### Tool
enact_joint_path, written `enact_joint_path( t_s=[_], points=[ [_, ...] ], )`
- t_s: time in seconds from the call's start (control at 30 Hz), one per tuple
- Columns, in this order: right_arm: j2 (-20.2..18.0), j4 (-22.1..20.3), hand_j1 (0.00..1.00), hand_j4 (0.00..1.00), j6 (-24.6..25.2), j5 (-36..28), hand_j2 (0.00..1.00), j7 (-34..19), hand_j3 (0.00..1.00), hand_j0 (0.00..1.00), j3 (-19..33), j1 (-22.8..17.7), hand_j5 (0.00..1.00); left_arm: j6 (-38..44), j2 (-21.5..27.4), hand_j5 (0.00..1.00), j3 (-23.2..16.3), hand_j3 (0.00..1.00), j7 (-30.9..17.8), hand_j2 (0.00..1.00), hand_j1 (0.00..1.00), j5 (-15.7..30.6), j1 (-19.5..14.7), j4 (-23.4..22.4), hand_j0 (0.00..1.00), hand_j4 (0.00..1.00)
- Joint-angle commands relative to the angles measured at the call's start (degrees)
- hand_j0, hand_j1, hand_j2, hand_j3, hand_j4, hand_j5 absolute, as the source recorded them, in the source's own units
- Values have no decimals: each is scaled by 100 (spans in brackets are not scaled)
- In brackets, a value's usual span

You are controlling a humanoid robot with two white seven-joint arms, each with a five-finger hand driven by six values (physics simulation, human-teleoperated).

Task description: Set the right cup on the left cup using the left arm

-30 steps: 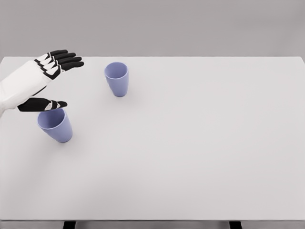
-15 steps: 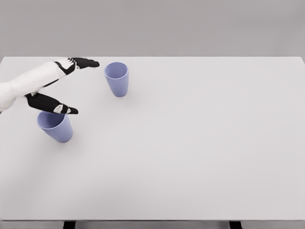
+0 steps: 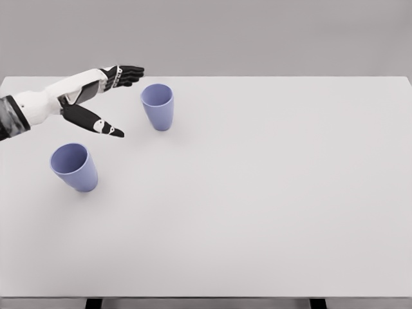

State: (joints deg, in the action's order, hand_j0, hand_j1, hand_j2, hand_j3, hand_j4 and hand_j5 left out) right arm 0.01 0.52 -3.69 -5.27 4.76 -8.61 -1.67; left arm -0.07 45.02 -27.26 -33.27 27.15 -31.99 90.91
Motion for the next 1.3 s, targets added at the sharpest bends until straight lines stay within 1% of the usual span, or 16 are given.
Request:
enact_joint_path(
  t_s=[0.0,0.07,0.13,0.2,0.27,0.37,0.47,0.5,0.63,0.67,0.73,0.87,0.93,1.07,1.1,1.27],
  points=[
    [-1,0,100,100,0,-1,100,-1,100,100,0,0,100,297,-151,100,-183,100,206,100,100,247,-17,-205,100,100],
    [-1,0,100,100,0,-1,100,-1,100,100,0,0,100,314,-283,100,-166,100,224,100,100,273,-281,-477,100,100],
    [-1,0,100,100,0,-1,100,-1,100,100,0,0,100,578,-467,100,-166,100,242,100,100,299,-474,-741,100,100],
    [-1,0,100,100,0,-1,100,-1,100,100,0,0,100,622,-494,100,-166,100,505,100,100,282,-510,-908,100,100],
    [-1,0,100,100,0,-1,100,-1,100,100,0,0,100,833,-652,100,-157,100,760,100,100,229,-492,-935,100,100],
    [-1,0,100,100,0,-1,100,-1,100,100,0,0,100,842,-793,100,-166,100,839,100,100,203,-519,-1330,100,100],
    [-1,0,100,100,0,-1,100,-1,100,100,0,0,100,842,-951,100,-166,100,1155,100,100,-219,-519,-1383,100,100],
    [-1,0,100,100,0,-1,100,-1,100,100,0,0,100,842,-995,100,-183,100,1279,100,100,-517,-519,-1374,100,100],
    [-1,0,100,100,0,-1,100,-1,100,100,0,0,100,842,-1250,100,-192,100,1314,100,100,-1212,-519,-1532,100,100],
    [-1,0,100,100,0,-1,100,-1,100,100,0,0,100,842,-1302,100,-192,100,1349,100,100,-1212,-545,-1594,100,100],
    [-1,0,100,100,0,-1,100,-1,100,100,0,0,100,851,-1425,100,-201,100,1674,100,100,-1221,-545,-1726,100,100],
    [-1,0,100,100,0,-1,100,-1,100,100,0,0,100,851,-1461,100,-315,100,1718,100,100,-1239,-563,-1805,100,100],
    [-1,0,100,100,0,-1,100,-1,100,100,0,0,100,851,-1505,100,-464,100,1867,100,100,-1291,-642,-1910,100,100],
    [-1,0,100,100,0,-1,100,-1,100,100,0,0,100,851,-1619,100,-578,100,1876,100,100,-1291,-677,-1990,100,100],
    [-1,0,100,100,0,-1,100,-1,100,100,0,0,100,851,-1628,100,-719,100,1876,100,100,-1283,-773,-2095,100,100],
    [-1,0,100,100,0,-1,100,-1,100,100,0,0,100,851,-1733,100,-825,100,1876,100,100,-1265,-861,-2297,100,100]
  ],
)
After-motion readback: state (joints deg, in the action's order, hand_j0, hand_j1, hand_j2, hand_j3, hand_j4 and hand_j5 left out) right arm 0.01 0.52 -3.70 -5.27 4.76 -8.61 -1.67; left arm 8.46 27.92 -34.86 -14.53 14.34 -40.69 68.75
